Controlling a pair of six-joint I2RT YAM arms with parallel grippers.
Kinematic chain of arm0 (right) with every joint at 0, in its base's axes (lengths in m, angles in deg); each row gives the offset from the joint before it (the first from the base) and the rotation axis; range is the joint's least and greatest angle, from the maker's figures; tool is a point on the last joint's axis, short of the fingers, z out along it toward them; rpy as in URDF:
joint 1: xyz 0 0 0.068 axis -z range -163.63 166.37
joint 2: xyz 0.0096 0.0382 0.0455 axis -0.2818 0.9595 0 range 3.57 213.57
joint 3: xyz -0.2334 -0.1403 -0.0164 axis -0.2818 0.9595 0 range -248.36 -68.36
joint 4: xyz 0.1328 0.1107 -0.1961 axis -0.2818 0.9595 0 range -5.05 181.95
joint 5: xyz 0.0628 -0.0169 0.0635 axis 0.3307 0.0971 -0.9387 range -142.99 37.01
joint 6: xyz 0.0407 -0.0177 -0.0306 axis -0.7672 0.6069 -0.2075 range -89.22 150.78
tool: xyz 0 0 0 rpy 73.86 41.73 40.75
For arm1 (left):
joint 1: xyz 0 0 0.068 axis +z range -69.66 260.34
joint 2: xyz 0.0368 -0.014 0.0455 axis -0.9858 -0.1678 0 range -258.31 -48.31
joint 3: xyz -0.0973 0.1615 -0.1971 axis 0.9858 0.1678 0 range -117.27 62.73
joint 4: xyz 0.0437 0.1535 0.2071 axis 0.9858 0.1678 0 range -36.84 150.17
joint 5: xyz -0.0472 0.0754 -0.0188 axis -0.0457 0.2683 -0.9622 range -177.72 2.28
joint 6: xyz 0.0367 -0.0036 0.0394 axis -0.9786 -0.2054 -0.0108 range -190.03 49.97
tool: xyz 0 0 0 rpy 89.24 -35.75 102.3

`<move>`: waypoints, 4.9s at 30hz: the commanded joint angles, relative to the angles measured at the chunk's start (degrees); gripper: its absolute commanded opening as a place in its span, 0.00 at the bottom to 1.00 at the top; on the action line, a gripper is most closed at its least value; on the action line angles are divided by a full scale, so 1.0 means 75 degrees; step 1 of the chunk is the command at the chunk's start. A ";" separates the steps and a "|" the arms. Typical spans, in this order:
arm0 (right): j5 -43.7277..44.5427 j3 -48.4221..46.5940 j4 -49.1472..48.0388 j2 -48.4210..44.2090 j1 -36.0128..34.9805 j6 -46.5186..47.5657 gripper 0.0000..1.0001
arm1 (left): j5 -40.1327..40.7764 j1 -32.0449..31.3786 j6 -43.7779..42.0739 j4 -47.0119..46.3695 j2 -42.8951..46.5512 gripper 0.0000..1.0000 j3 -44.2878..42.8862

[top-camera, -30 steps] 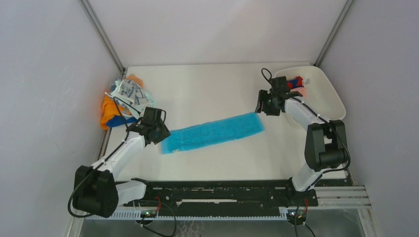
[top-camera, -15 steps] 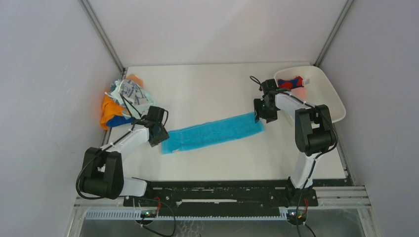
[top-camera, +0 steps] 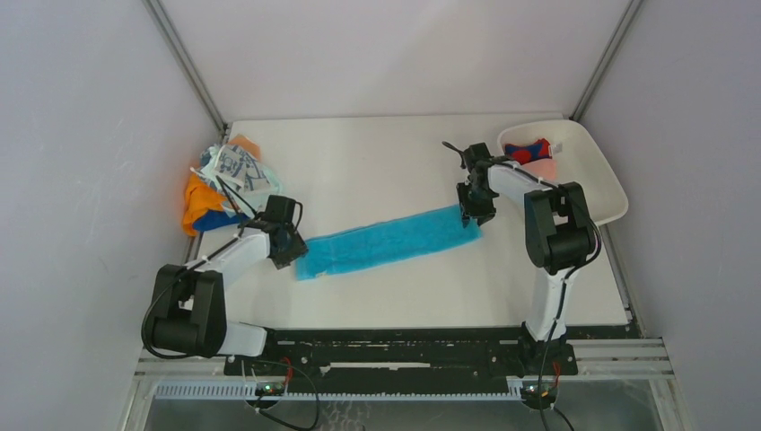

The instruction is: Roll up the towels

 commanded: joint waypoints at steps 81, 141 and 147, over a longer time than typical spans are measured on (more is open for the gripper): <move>-0.0730 -0.2602 0.0478 -0.0205 -0.4173 -0.1977 0.00 | -0.3754 -0.1007 0.1846 -0.4446 -0.0681 0.25 0.1785; -0.0836 -0.3485 -0.0229 0.1564 -0.5085 -0.2502 0.09 | -0.3601 -0.1353 0.2058 -0.4446 -0.0707 0.25 0.1770; -0.0803 -0.3408 -0.0423 0.1600 -0.5073 -0.2585 0.21 | -0.3573 -0.1353 0.2101 -0.4392 -0.0601 0.29 0.1796</move>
